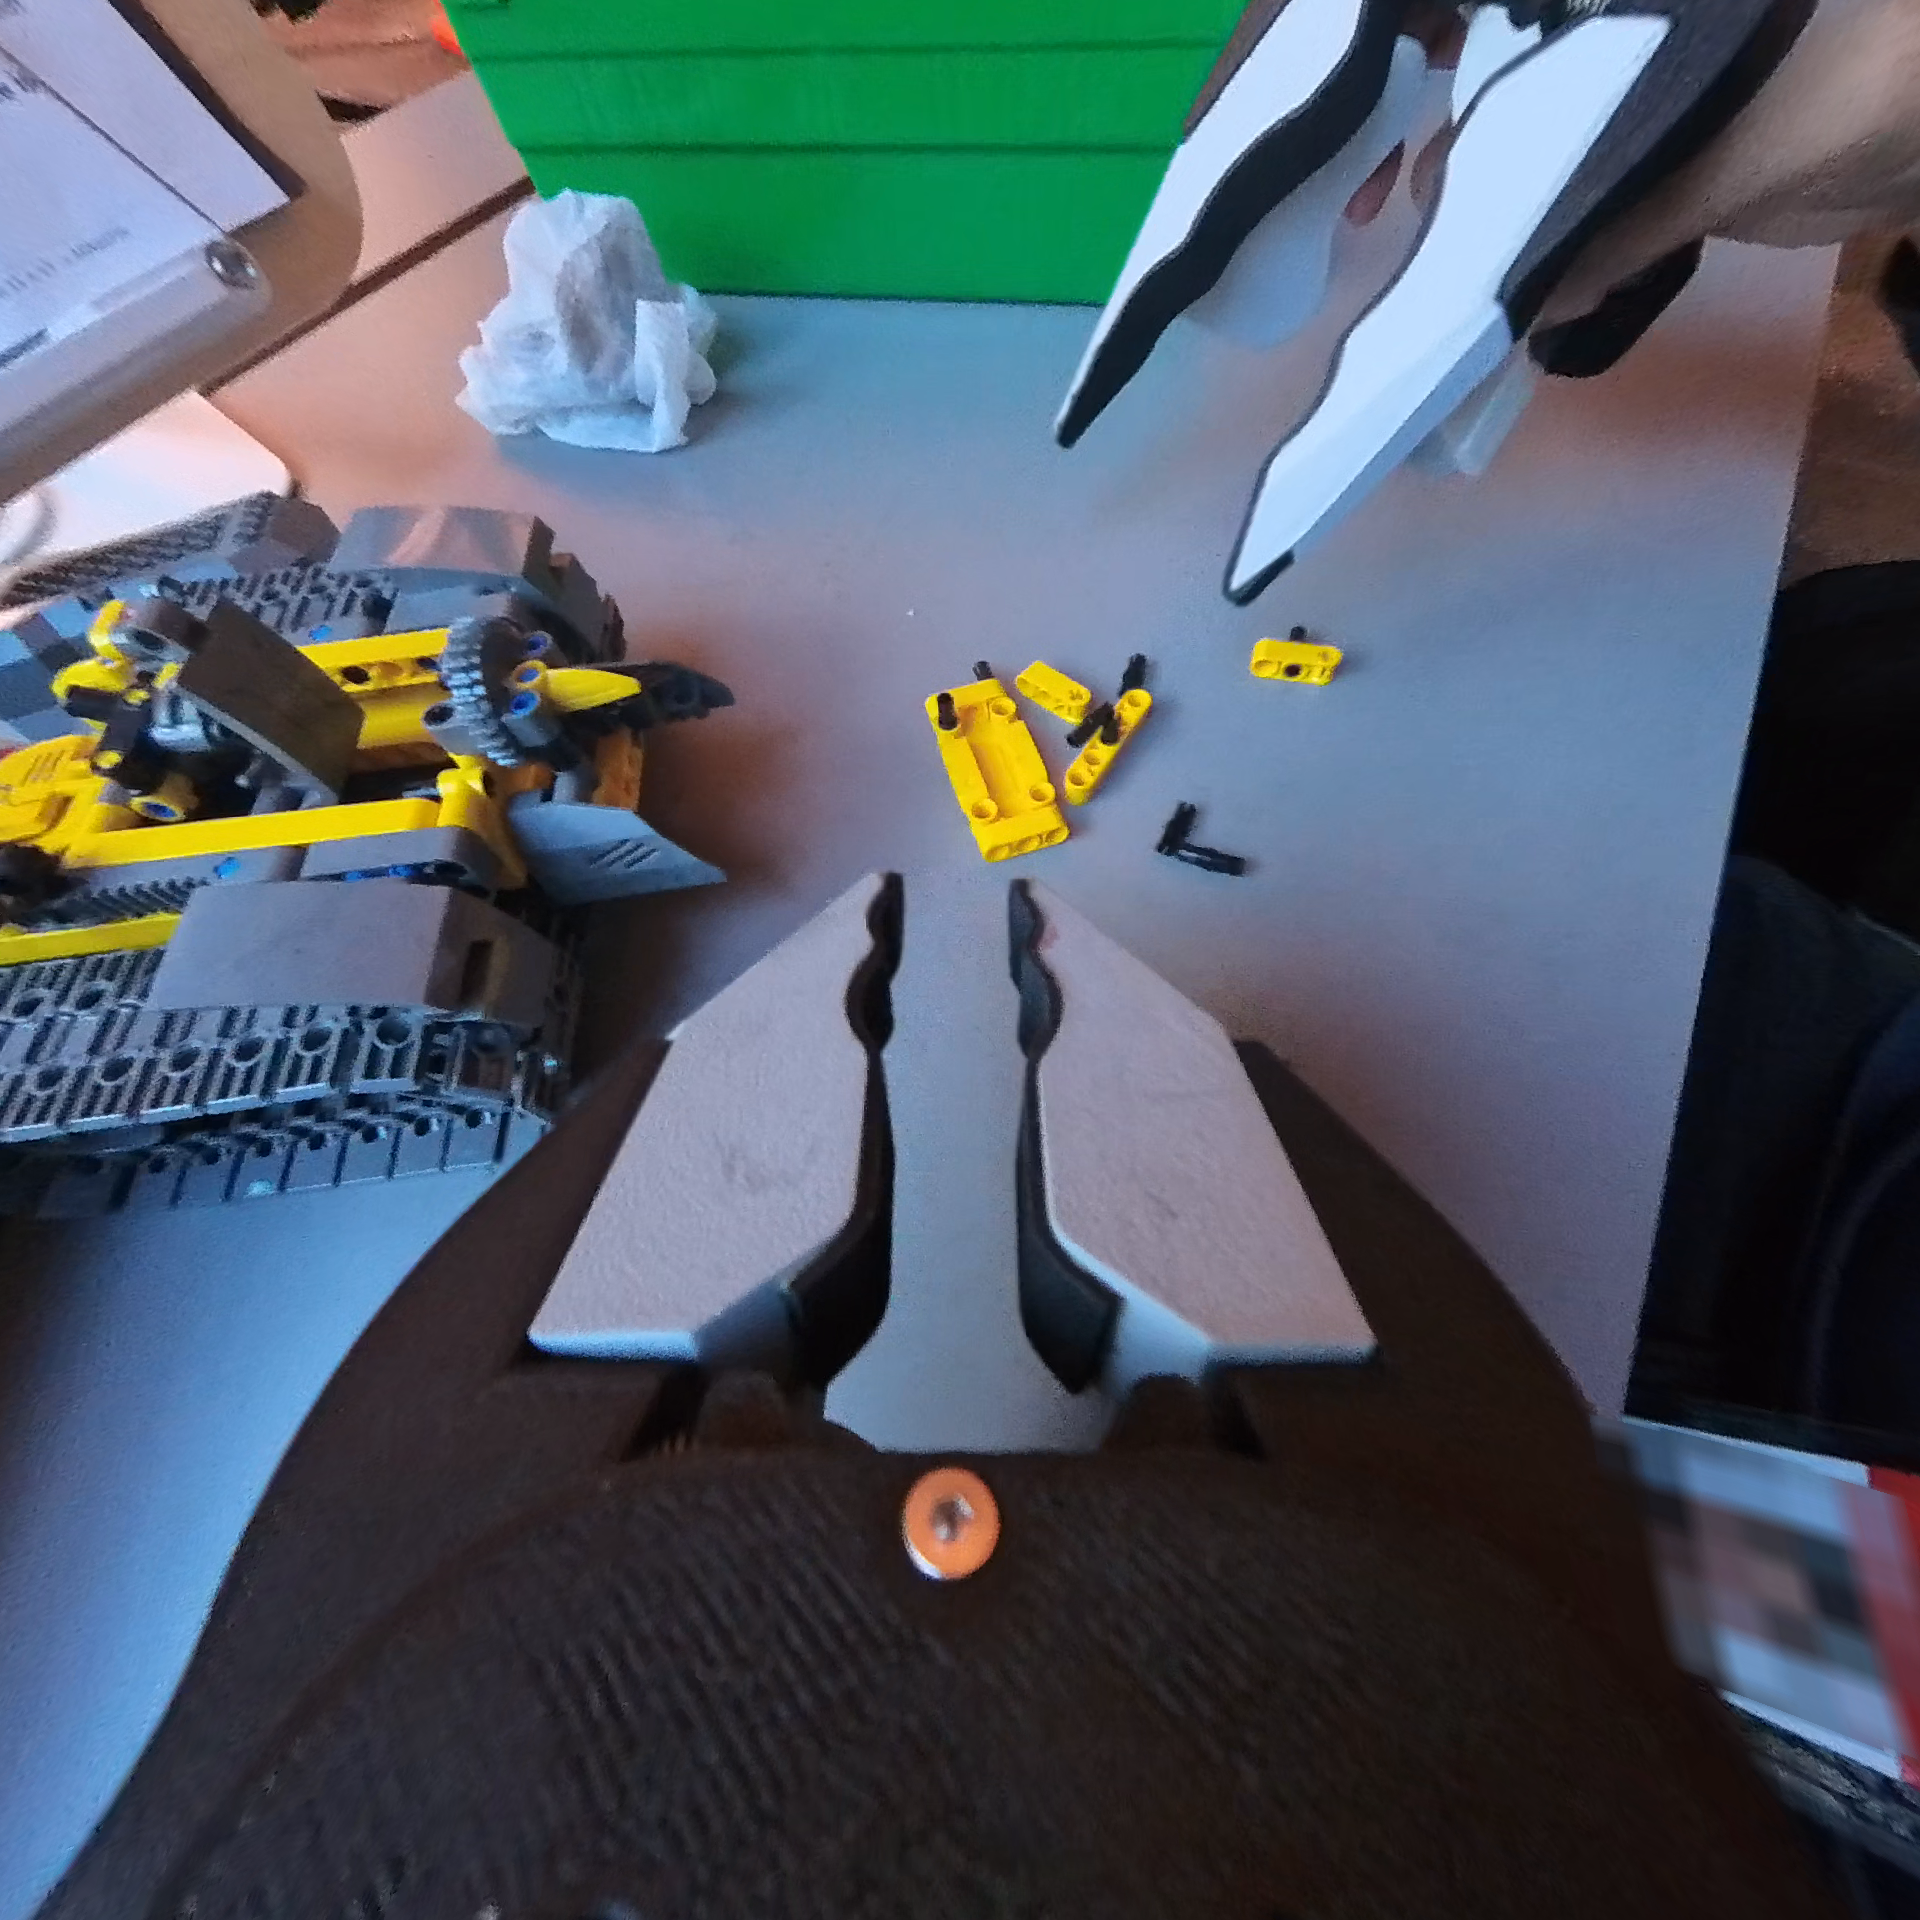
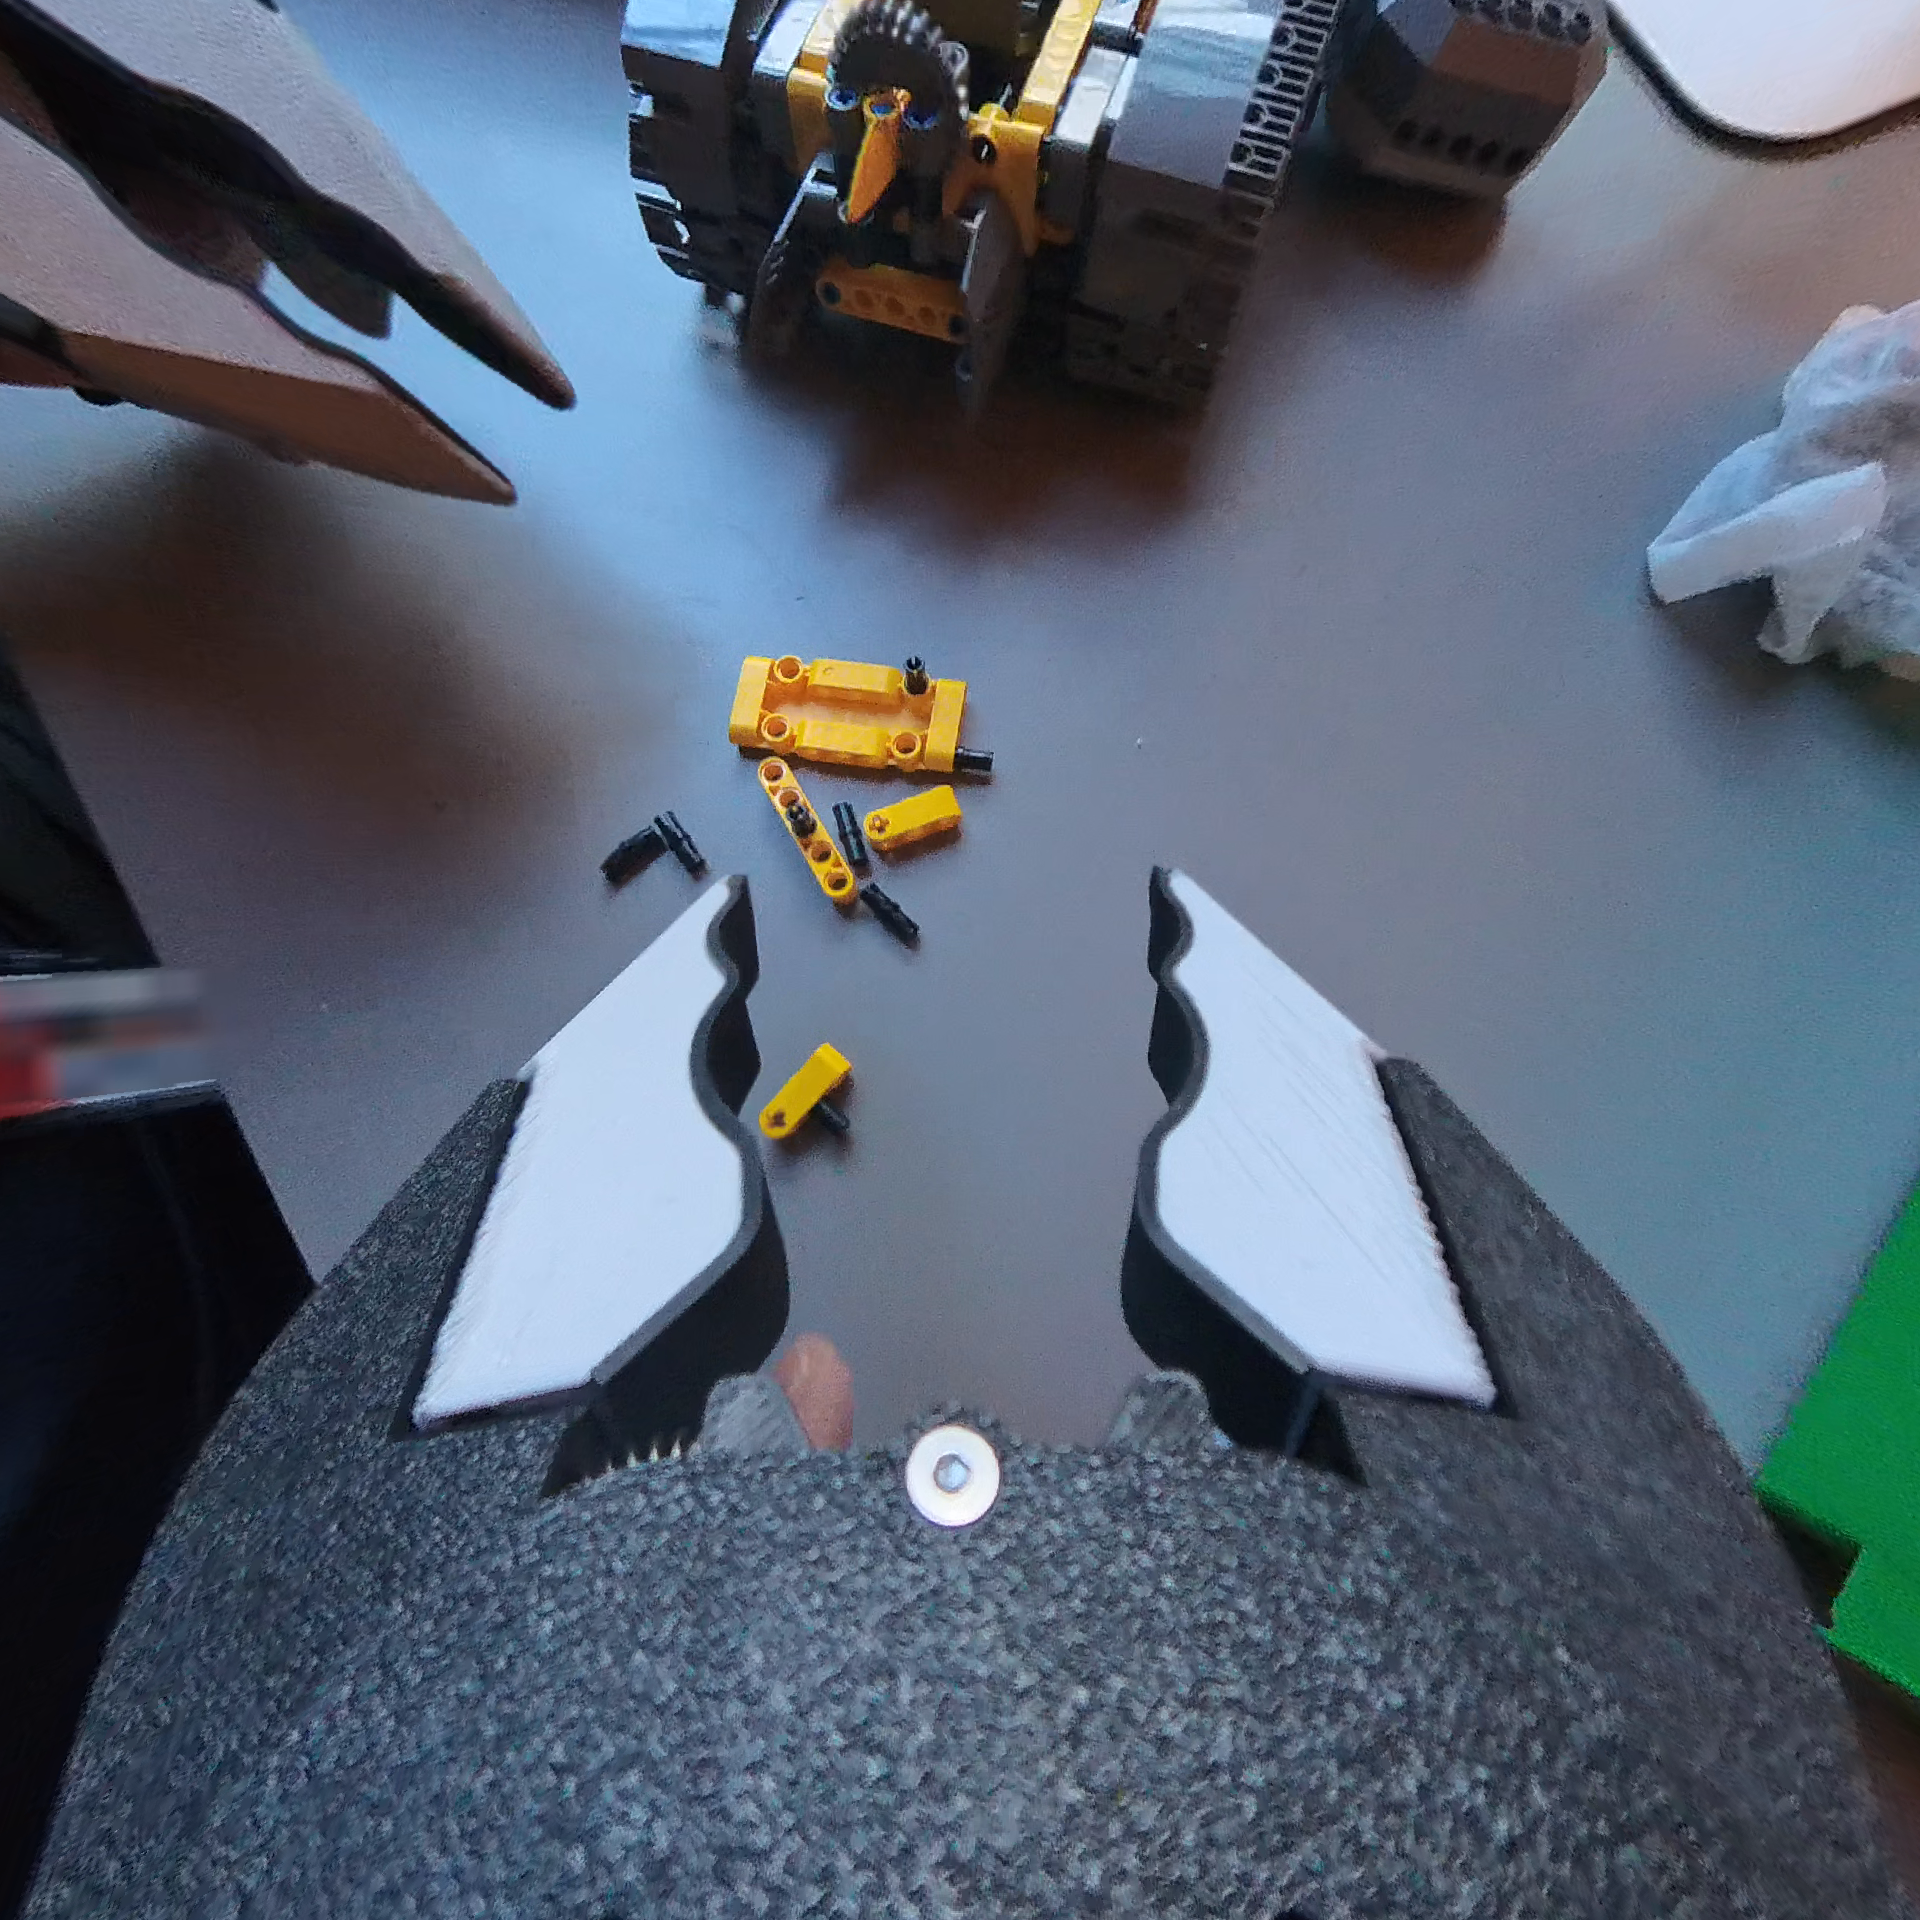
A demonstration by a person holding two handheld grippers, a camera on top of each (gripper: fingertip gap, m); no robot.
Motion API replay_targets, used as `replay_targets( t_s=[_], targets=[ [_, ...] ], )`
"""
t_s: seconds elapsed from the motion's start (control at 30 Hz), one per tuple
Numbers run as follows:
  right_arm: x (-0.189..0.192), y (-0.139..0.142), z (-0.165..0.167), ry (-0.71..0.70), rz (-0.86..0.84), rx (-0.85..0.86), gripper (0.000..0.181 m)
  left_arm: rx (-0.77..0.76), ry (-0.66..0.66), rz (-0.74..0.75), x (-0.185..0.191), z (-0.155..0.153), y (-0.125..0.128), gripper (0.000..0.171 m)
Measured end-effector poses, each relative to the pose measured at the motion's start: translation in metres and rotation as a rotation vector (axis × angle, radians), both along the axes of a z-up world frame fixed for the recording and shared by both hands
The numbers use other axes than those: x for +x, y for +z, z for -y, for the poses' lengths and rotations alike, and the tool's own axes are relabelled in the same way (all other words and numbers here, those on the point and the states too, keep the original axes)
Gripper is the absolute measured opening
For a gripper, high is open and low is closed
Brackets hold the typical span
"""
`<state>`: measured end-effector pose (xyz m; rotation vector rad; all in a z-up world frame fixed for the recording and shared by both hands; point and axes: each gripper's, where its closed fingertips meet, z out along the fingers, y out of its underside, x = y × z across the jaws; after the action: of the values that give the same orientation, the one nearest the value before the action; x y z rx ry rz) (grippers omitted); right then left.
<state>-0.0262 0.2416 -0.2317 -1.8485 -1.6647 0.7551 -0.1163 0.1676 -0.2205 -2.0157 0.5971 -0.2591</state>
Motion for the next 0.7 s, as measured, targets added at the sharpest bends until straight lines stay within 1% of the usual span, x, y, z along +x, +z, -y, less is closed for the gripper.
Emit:
replay_targets(
  t_s=[0.1, 0.13, 0.17, 0.23, 0.37, 0.43, 0.57, 0.67, 0.7],
  targets=[
    [0.004, -0.001, -0.009, -0.039, -0.003, -0.010, 0.074, -0.063, -0.008, 0.041, 0.008, 0.000, -0.012, 0.035],
    [0.003, 0.001, -0.014, -0.070, -0.017, -0.001, 0.077, -0.086, -0.014, 0.058, 0.012, 0.000, -0.016, 0.040],
    [0.002, 0.004, -0.020, -0.107, -0.033, 0.010, 0.084, -0.114, -0.021, 0.062, 0.015, 0.001, -0.019, 0.043],
    [0.001, 0.008, -0.025, -0.136, -0.051, 0.027, 0.088, -0.141, -0.017, 0.062, 0.017, -0.001, -0.023, 0.051],
    [0.000, 0.018, -0.019, -0.100, -0.075, 0.050, 0.088, -0.136, 0.002, 0.050, 0.019, -0.012, -0.022, 0.049],
    [0.002, 0.026, -0.019, -0.103, -0.100, 0.039, 0.087, -0.141, 0.008, 0.025, 0.021, -0.023, -0.025, 0.048],
    [0.012, 0.035, -0.025, -0.134, -0.122, 0.041, 0.079, -0.243, -0.038, 0.006, 0.034, -0.036, -0.038, 0.051],
    [0.021, 0.041, -0.029, -0.149, -0.134, 0.058, 0.077, -0.272, -0.052, -0.042, 0.034, -0.040, -0.048, 0.042],
    [0.023, 0.042, -0.029, -0.151, -0.139, 0.057, 0.075, -0.259, -0.054, -0.056, 0.032, -0.041, -0.048, 0.032]
  ],
)
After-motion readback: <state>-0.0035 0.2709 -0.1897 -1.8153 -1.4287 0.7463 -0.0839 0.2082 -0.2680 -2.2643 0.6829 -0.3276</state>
